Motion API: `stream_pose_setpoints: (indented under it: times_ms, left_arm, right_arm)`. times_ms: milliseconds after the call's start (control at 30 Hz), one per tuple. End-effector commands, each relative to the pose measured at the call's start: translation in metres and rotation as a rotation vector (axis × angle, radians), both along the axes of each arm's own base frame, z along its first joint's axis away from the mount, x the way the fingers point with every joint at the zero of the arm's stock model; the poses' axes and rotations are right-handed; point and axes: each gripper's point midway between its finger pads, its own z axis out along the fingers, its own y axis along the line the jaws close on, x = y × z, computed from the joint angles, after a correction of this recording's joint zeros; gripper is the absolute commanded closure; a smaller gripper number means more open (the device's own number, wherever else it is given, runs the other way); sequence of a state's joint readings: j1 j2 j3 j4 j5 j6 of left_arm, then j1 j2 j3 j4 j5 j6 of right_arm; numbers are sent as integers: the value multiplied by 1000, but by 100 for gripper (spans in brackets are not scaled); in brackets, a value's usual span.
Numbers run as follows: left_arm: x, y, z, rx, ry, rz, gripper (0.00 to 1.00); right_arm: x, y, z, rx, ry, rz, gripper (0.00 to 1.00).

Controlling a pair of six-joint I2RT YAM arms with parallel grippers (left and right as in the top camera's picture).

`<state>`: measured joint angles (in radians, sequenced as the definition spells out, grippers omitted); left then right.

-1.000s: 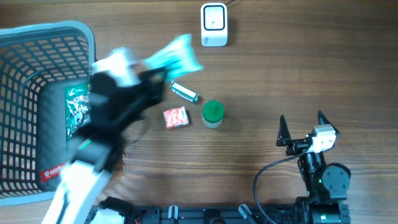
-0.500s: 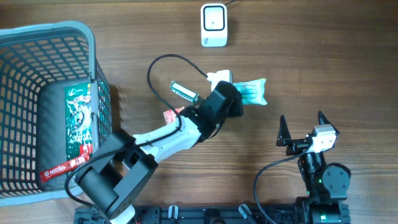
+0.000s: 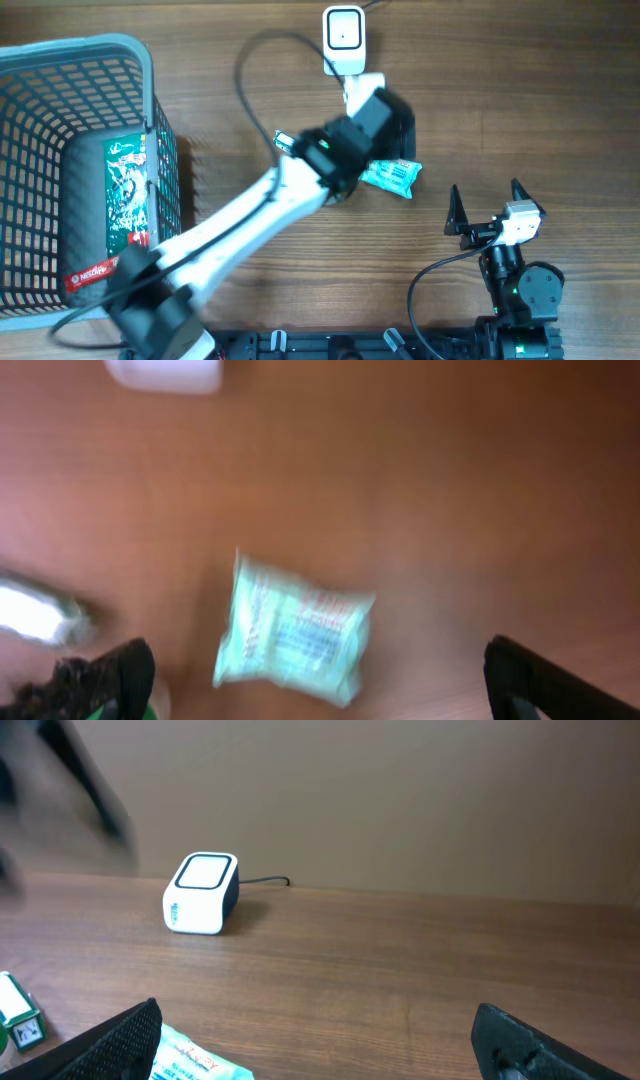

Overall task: Scan the item barcode
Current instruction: 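Carry the Zappy wipes pack right of the jar and release, then reach into the basket and grasp the red Nescafe stick with left gripper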

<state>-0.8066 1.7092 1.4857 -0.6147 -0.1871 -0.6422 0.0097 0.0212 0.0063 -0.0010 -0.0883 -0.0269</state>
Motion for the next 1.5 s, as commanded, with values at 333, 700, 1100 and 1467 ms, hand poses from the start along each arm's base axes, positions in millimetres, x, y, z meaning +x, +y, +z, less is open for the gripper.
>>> stream_pose_setpoints:
  times_ms: [333, 700, 1100, 1467]
  left_arm:
    - [-84, 401, 160, -293, -61, 1637, 0]
    - [-152, 450, 4, 28, 415, 1988, 0]
    - [-163, 491, -87, -41, 626, 1713, 0]
    - [-178, 474, -177, -106, 638, 1684, 0]
  right_arm:
    - [0, -1, 1, 8, -5, -7, 0]
    - [0, -1, 1, 7, -5, -7, 0]
    - [0, -1, 1, 7, -5, -7, 0]
    - [0, -1, 1, 7, -5, -7, 0]
